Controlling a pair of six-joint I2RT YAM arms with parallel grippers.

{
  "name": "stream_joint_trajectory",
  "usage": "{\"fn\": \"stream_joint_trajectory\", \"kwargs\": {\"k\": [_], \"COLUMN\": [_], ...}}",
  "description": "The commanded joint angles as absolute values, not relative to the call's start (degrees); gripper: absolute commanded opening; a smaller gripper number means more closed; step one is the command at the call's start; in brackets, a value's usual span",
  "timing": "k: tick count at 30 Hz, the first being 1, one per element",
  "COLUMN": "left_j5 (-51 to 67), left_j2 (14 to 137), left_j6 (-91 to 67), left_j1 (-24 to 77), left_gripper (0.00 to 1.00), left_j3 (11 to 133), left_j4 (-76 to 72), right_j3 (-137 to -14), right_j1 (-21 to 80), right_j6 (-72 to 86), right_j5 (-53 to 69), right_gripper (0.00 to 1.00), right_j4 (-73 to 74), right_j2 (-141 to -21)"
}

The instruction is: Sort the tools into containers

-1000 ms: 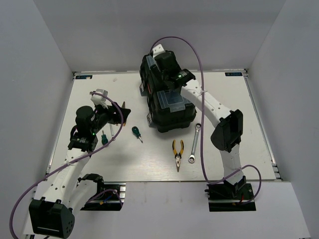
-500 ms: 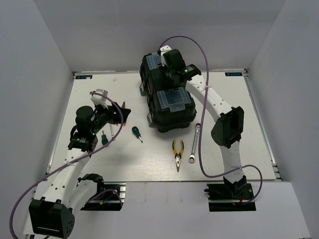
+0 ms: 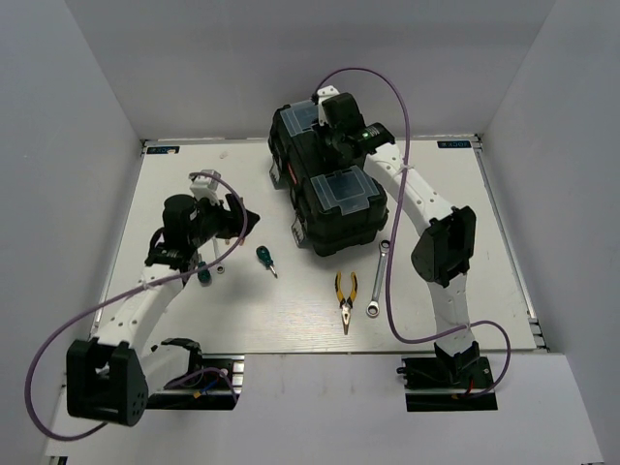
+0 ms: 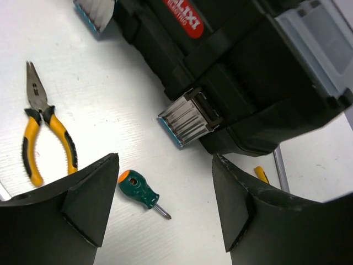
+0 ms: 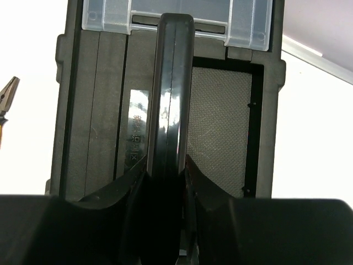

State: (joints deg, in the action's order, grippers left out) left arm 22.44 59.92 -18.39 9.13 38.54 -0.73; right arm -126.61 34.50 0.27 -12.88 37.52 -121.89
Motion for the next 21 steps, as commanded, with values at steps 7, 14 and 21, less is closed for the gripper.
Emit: {"fn": "stream_joint_trajectory", "kwargs": {"k": [7,14,21], "left_j5": [25.84,26.46,26.46], "left_j2": [74.78,86.04,91.66], "left_j6": [-26.62,-34.18,-38.23], "left_j1": [9.76,10.9,13.27], "left_gripper": [0.78,0.78,0.78], "left_j3": [48.16,52.11,53.17], "left_j4": [-5.71,-10.63,-15.02], "right_j3": [-130.08,-131.48,-133.06], "right_j1": [32.35,29.62,26.72], "right_j6": [4.56,7.03,9.4], "right_j5": [-8.88,-4.48,-0.44], "right_gripper": [0.0,0.0,0.0], "right_j4": [35.42,36.12,36.65], "right_j2": [-111.71,-107.23,-105.82]}}
